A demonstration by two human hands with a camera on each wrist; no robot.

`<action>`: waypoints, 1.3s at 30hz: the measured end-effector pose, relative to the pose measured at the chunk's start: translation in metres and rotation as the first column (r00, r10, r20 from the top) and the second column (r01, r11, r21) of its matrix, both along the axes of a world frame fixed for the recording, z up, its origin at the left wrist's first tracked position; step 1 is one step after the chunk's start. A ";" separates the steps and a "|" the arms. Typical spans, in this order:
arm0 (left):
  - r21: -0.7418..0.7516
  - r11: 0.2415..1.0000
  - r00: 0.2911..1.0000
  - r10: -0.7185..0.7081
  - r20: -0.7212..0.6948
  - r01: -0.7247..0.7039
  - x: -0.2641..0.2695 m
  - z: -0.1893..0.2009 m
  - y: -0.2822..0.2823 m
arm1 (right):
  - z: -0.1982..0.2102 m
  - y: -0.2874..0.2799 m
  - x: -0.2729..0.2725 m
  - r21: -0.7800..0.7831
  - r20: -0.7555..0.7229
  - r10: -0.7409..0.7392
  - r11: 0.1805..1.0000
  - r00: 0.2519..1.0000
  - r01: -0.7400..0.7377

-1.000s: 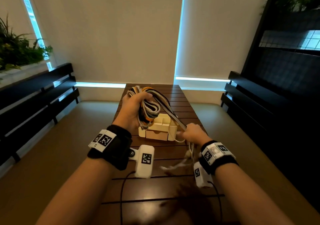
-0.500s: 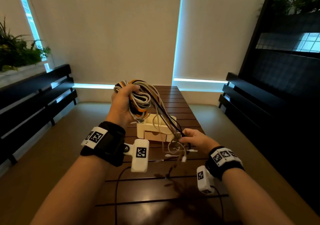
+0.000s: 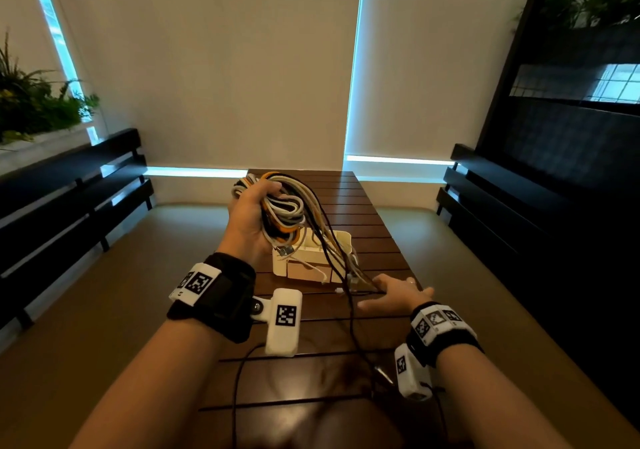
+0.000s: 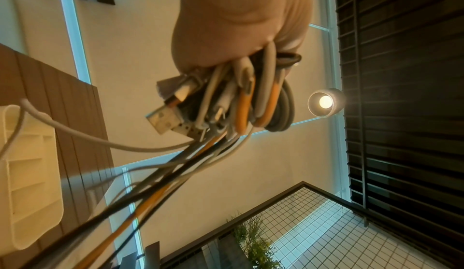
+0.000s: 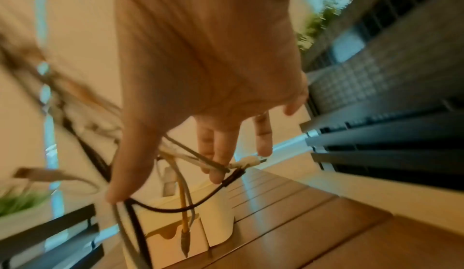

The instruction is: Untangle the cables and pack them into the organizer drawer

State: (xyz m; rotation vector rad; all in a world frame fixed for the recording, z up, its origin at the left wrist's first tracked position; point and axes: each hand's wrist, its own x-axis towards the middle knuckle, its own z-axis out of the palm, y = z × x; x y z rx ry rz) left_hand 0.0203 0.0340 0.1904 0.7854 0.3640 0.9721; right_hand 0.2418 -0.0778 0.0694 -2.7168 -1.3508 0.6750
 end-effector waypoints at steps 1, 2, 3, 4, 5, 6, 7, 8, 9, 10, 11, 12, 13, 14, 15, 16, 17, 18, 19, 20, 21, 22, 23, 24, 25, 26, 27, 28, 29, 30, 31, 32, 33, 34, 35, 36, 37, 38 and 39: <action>-0.001 1.000 1.000 -0.003 0.008 0.003 -0.001 0.000 0.001 | 0.001 0.001 0.003 0.001 -0.032 -0.020 1.000 0.999 0.020; -0.001 1.000 1.000 -0.004 0.013 0.004 -0.001 0.000 0.001 | 0.003 0.001 0.005 0.006 -0.012 -0.042 0.999 0.999 0.042; 0.005 1.000 1.000 0.003 0.009 -0.003 -0.003 0.000 0.003 | 0.004 0.003 0.004 0.027 0.038 -0.055 0.998 0.998 0.054; 0.019 1.000 1.000 0.015 0.001 -0.015 -0.004 0.001 0.004 | 0.004 0.005 0.003 0.067 0.104 -0.045 0.997 0.994 0.038; 0.040 0.999 1.000 0.029 -0.005 -0.029 -0.005 0.003 0.007 | 0.004 0.006 0.002 0.113 0.158 -0.016 0.994 0.987 -0.002; 0.056 0.997 0.999 0.043 -0.007 -0.043 -0.006 0.006 0.010 | 0.003 0.007 0.000 0.152 0.184 0.020 0.987 0.983 -0.048; 0.064 0.996 0.998 0.058 -0.008 -0.058 -0.007 0.009 0.013 | 0.003 0.007 -0.001 0.191 0.174 0.037 0.979 0.984 -0.071; 0.060 0.996 0.997 0.071 -0.004 -0.070 -0.009 0.012 0.016 | 0.004 0.006 -0.002 0.212 0.125 0.030 0.976 0.992 -0.056; 0.058 0.995 0.997 0.081 0.000 -0.081 -0.010 0.013 0.019 | 0.005 0.004 -0.002 0.218 0.043 0.013 0.976 0.999 -0.022; 0.059 0.995 0.996 0.086 0.007 -0.086 -0.011 0.013 0.021 | 0.010 0.003 -0.003 0.208 -0.039 -0.018 0.978 0.999 0.026; 0.067 0.994 0.996 0.088 0.009 -0.088 -0.012 0.012 0.022 | 0.010 0.005 0.000 0.193 -0.097 -0.052 0.979 0.994 0.070; 0.074 0.993 0.996 0.087 0.006 -0.087 -0.012 0.011 0.022 | 0.012 0.007 0.002 0.171 -0.118 -0.059 0.982 0.991 0.079; 0.085 0.993 0.996 0.087 -0.002 -0.086 -0.011 0.010 0.021 | 0.012 0.009 0.007 0.144 -0.110 -0.058 0.987 0.992 0.074; 0.090 0.992 0.996 0.086 -0.006 -0.086 -0.011 0.009 0.021 | 0.012 0.009 0.011 0.089 -0.094 -0.065 0.993 0.994 0.073; 0.086 0.992 0.996 0.089 -0.006 -0.088 -0.012 0.008 0.023 | 0.008 0.007 0.017 0.023 -0.085 -0.091 0.995 0.992 0.094; 0.078 0.993 0.996 0.093 0.007 -0.093 -0.013 0.010 0.024 | 0.005 0.003 0.020 -0.047 -0.049 -0.129 0.991 0.990 0.127; 0.072 0.991 0.993 0.116 0.013 -0.117 -0.016 0.013 0.025 | 0.001 -0.002 0.023 -0.073 0.000 -0.164 0.984 0.986 0.163; 0.072 0.989 0.991 0.132 0.018 -0.133 -0.019 0.017 0.028 | -0.004 -0.007 0.024 -0.077 0.032 -0.178 0.981 0.984 0.180; 0.084 0.988 0.991 0.131 0.018 -0.132 -0.022 0.021 0.030 | -0.008 -0.013 0.024 -0.097 -0.005 -0.170 0.981 0.985 0.169; 0.102 0.988 0.993 0.116 0.015 -0.117 -0.023 0.024 0.031 | -0.011 -0.018 0.023 -0.133 -0.090 -0.175 0.978 0.981 0.162; 0.116 0.987 0.994 0.108 -0.010 -0.106 -0.023 0.026 0.030 | -0.016 -0.019 0.023 -0.149 -0.162 -0.166 0.978 0.973 0.143; 0.124 0.988 0.995 0.095 -0.042 -0.090 -0.020 0.027 0.028 | -0.018 -0.018 0.020 -0.123 -0.203 -0.151 0.984 0.967 0.128; 0.133 0.988 0.992 0.088 -0.093 -0.075 -0.017 0.027 0.024 | -0.018 -0.014 0.016 -0.059 -0.227 -0.133 0.991 0.965 0.123; 0.143 0.988 0.987 0.083 -0.136 -0.064 -0.013 0.025 0.022 | -0.016 -0.009 0.010 0.027 -0.236 -0.104 0.993 0.966 0.114; 0.154 0.987 0.983 0.071 -0.168 -0.045 -0.011 0.025 0.018 | -0.012 -0.002 0.003 0.127 -0.230 -0.038 0.990 0.973 0.069; 0.153 0.988 0.980 0.060 -0.189 -0.031 -0.009 0.022 0.018 | -0.006 0.004 -0.006 0.219 -0.217 0.031 0.975 0.976 0.018; 0.153 0.988 0.974 0.045 -0.220 -0.011 -0.008 0.021 0.017 | 0.000 0.011 -0.013 0.323 -0.215 0.092 0.946 0.972 -0.018; 0.152 0.988 0.973 0.034 -0.229 0.002 -0.007 0.021 0.017 | 0.007 0.018 -0.021 0.423 -0.244 0.136 0.906 0.960 -0.021; 0.154 0.988 0.973 0.023 -0.229 0.013 -0.007 0.021 0.019 | 0.016 0.023 -0.030 0.513 -0.292 0.174 0.859 0.940 0.000; 0.157 0.987 0.973 0.018 -0.228 0.019 -0.005 0.020 0.022 | 0.025 0.027 -0.040 0.580 -0.338 0.211 0.814 0.917 0.026; 0.165 0.986 0.973 0.008 -0.229 0.030 -0.005 0.022 0.022 | 0.032 0.032 -0.049 0.625 -0.371 0.250 0.780 0.894 0.041; 0.168 0.985 0.974 0.009 -0.227 0.031 -0.004 0.025 0.021 | 0.038 0.035 -0.058 0.653 -0.391 0.287 0.756 0.874 0.044; 0.178 0.984 0.976 0.014 -0.217 0.026 -0.003 0.029 0.018 | 0.043 0.039 -0.066 0.674 -0.408 0.323 0.737 0.854 0.043; 0.181 0.983 0.981 -0.003 -0.195 0.039 -0.002 0.032 0.017 | 0.046 0.041 -0.072 0.692 -0.432 0.355 0.720 0.829 0.052; 0.175 0.983 0.983 -0.024 -0.182 0.056 -0.002 0.035 0.016 | 0.048 0.044 -0.078 0.699 -0.463 0.371 0.711 0.805 0.075; 0.164 0.983 0.985 -0.051 -0.164 0.078 -0.003 0.039 0.013 | 0.048 0.047 -0.081 0.698 -0.480 0.361 0.710 0.800 0.098; 0.164 0.981 0.987 -0.083 -0.136 0.105 -0.002 0.043 0.011 | 0.046 0.050 -0.083 0.693 -0.457 0.319 0.713 0.830 0.108; 0.159 0.979 0.988 -0.109 -0.108 0.126 -0.003 0.046 0.008 | 0.042 0.055 -0.085 0.689 -0.398 0.261 0.718 0.880 0.098; 0.171 0.975 0.988 -0.132 -0.083 0.145 -0.002 0.048 0.008 | 0.038 0.059 -0.086 0.683 -0.335 0.214 0.726 0.918 0.080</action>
